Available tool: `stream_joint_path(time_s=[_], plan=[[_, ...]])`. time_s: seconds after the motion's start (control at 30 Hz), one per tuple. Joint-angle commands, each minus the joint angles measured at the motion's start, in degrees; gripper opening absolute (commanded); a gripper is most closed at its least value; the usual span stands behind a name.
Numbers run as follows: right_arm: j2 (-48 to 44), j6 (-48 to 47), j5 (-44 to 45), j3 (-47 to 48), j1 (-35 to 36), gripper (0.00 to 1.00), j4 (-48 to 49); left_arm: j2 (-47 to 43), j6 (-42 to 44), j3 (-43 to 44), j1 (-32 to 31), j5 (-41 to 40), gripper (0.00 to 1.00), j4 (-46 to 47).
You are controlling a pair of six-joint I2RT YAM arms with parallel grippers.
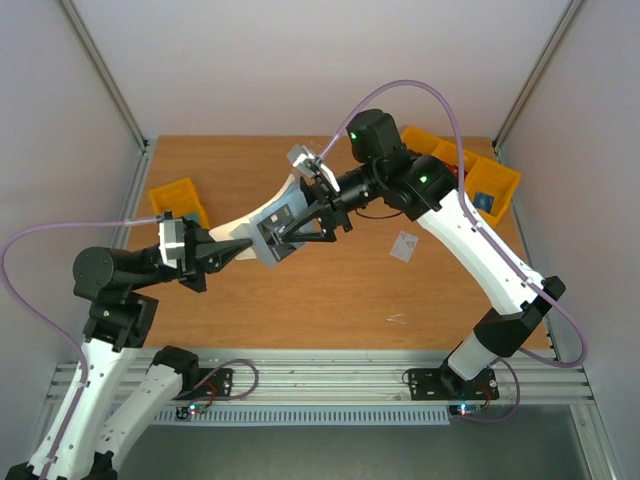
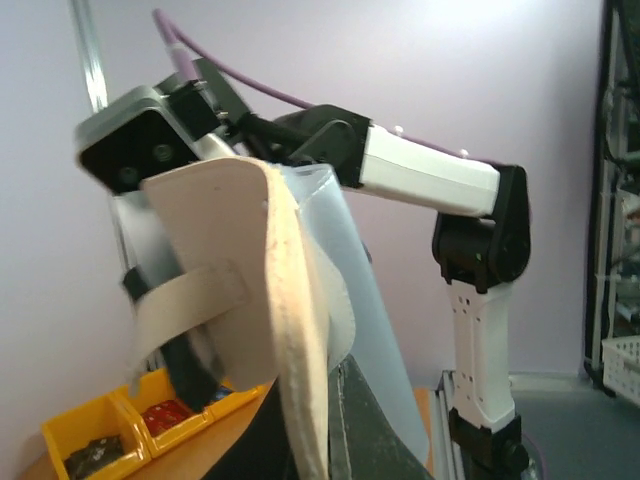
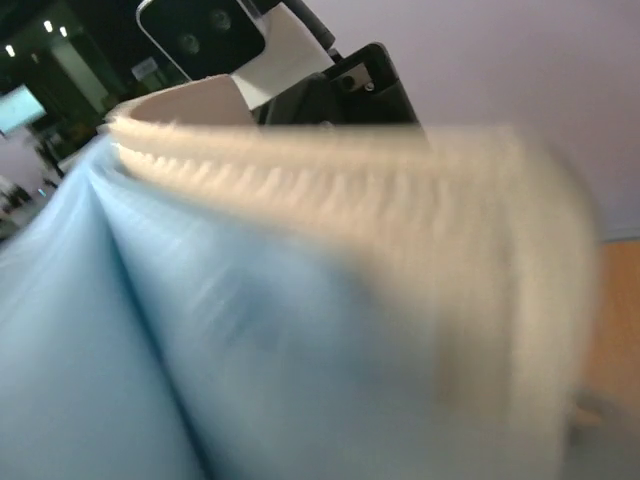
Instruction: Take the credit cards out of the card holder
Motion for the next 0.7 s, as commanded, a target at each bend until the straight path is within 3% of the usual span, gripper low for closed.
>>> stream_joint_path(time_s=[0.0, 0.13, 0.3, 0.33, 0.43, 0.57, 0.67], plan=[[-2.4, 4.8, -0.7, -1.1, 1.8, 0.53, 3.7, 1.0, -9.4, -0.8, 0.0, -6.0, 0.0, 1.1], [-3.5, 6.8, -1.0, -3.0, 1.8, 0.28, 6.8, 1.6, -17.4, -2.0, 0.0, -10.7, 0.0, 0.6], [-6.0, 6.9, 3.9, -5.1, 1.2, 0.05, 6.6, 1.4, -18.1, -2.2, 0.3, -23.7, 0.01, -8.6], [-6.2, 7.4, 5.8, -5.2, 1.0, 0.02, 6.3, 1.3, -17.9, -2.3, 0.3, -27.3, 0.07, -11.3], [-6.4, 9.0, 13.1, -5.4, -0.1, 0.01, 4.0, 1.2, -15.4, -2.3, 0.5, -40.8, 0.44, -20.6], [-6.1, 13.8, 29.2, -5.1, -2.1, 0.01, 1.6, 0.6, -6.1, -2.6, 1.5, -54.0, 0.57, -24.4], [-5.0, 17.4, 39.7, -2.8, -2.0, 0.01, -1.6, -0.6, -0.5, -2.7, 2.1, -54.3, 0.61, -22.2]])
